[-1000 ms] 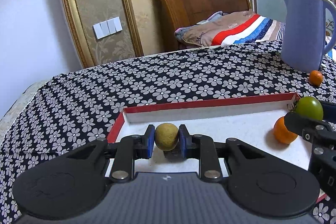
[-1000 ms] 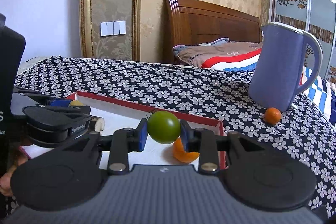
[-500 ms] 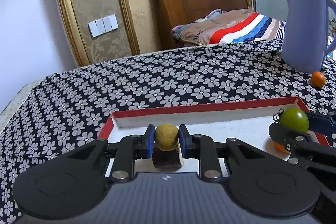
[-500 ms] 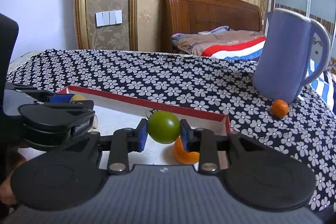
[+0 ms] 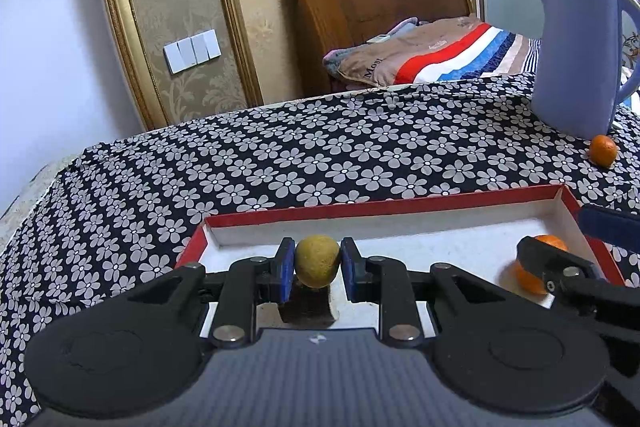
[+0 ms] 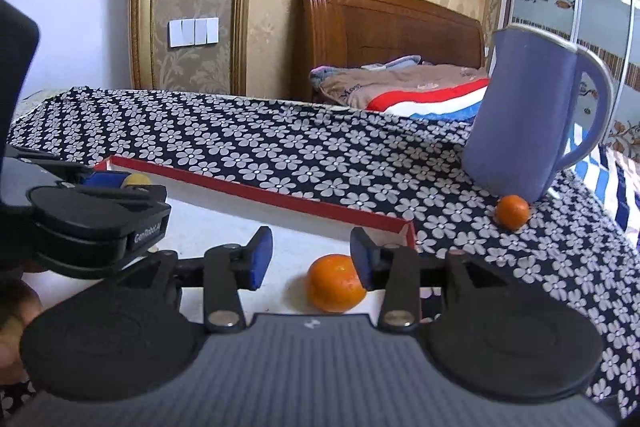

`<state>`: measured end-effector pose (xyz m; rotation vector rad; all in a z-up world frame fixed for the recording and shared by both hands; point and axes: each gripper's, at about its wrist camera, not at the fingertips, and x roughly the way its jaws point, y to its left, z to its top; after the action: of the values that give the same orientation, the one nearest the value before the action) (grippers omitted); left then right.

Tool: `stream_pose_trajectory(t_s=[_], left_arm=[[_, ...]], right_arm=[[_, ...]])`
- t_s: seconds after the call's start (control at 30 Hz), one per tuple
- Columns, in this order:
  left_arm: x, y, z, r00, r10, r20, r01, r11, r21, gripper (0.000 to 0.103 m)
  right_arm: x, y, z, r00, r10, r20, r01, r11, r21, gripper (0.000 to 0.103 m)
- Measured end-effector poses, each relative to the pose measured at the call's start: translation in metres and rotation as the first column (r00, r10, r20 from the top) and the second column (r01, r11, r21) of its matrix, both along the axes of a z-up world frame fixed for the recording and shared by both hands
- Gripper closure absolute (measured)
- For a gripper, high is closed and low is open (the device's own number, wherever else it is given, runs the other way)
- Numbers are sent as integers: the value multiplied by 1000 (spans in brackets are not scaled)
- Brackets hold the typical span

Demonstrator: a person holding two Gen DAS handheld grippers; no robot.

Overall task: Organize fruits
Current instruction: 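Open the left tool to release the yellow fruit in the tray, then move both tools back to the items beside the tray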

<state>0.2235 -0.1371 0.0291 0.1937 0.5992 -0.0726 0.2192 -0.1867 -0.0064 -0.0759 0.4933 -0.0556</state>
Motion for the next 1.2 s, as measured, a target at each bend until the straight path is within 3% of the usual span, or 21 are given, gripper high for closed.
stream_pose_trajectory(t_s=[0.1,0.37,0.43,0.63,0.7,0.77,0.8,0.9,1.0,1.2], left_arm=[[-2,-2,1,1000,-6,1,6,1000,2,79],[-5,-1,2,1000,-7,-18,6,999,-41,79],[-8,1,4,1000,2,-21,-2,999,-45,79],[-34,26,17,1000,21,-3,-21,997,-68,78],[-52,44,23,1000,23,11,-22,995,-94,72],[-73,66,24,999,46,27,-43,991,-123,38],[-84,75,23,997,68,44,-61,989,-137,31],[-121,91,14,987,100,124,-86,990,-110,28],[-144,103,2,979,134,154,-118,987,-112,28],[-146,125,-24,965,235,118,-224,969,-101,28]], right_arm=[[-11,-3,3,1000,1,18,-1,1000,6,60],[-56,-9,14,995,18,99,-20,1000,24,36],[-69,-9,19,991,19,129,-22,1000,22,26],[-114,-4,25,978,25,209,-26,1000,3,10],[-131,1,18,975,34,219,-27,999,-35,4],[-143,5,9,977,36,212,-27,999,-48,2],[-147,7,4,978,37,204,-29,999,-43,1],[-152,10,-11,987,42,155,-38,999,-32,1],[-151,16,-23,992,55,113,-50,998,-46,1],[-145,40,-36,993,104,59,-95,986,-138,0]])
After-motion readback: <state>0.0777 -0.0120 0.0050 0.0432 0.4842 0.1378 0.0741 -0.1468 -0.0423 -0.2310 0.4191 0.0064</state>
